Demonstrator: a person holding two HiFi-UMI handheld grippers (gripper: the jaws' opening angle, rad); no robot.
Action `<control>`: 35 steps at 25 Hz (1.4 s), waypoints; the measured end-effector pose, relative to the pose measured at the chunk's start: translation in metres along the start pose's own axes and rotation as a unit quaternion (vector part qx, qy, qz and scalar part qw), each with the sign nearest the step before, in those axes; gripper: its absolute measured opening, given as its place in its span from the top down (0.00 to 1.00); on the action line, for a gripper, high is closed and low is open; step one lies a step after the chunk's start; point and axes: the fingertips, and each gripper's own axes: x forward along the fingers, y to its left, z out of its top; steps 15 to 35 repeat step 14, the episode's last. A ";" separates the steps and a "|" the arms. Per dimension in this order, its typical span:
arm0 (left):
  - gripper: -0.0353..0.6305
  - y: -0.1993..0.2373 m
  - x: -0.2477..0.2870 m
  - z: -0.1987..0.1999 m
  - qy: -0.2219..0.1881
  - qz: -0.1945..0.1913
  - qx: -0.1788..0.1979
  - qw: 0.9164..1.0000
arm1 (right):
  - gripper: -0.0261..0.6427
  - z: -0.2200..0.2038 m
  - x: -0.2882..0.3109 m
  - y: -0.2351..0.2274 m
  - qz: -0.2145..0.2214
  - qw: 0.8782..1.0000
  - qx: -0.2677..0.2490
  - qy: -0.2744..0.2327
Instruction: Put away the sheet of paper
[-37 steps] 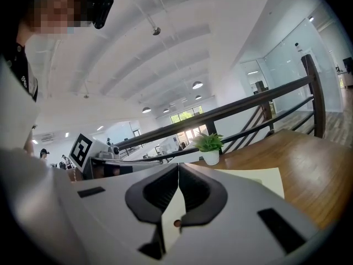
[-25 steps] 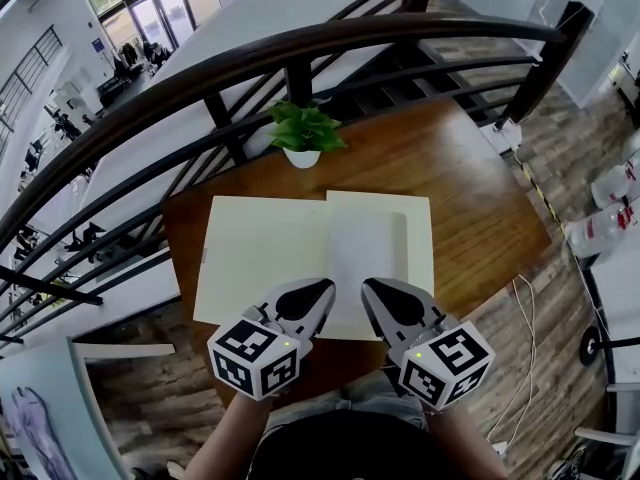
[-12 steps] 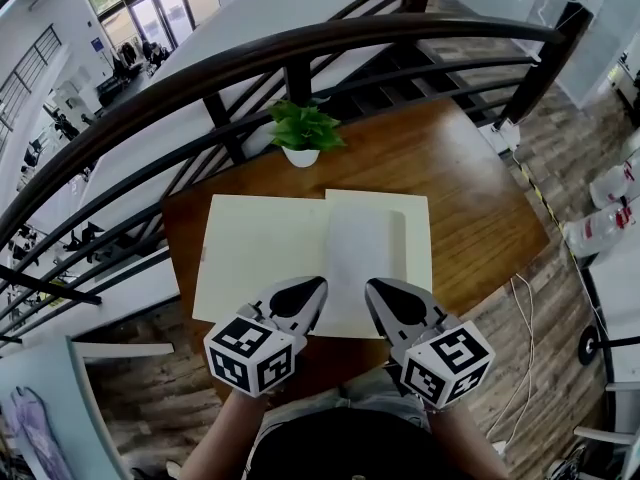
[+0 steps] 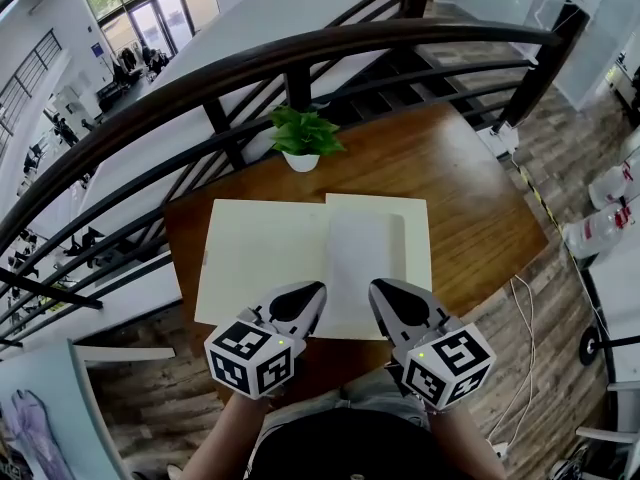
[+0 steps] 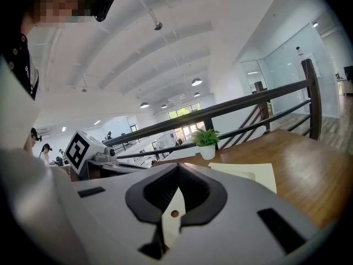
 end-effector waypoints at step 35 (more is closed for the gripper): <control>0.91 0.000 -0.002 0.002 -0.005 -0.006 -0.011 1.000 | 0.92 -0.002 -0.002 -0.003 -0.004 1.000 -0.004 0.008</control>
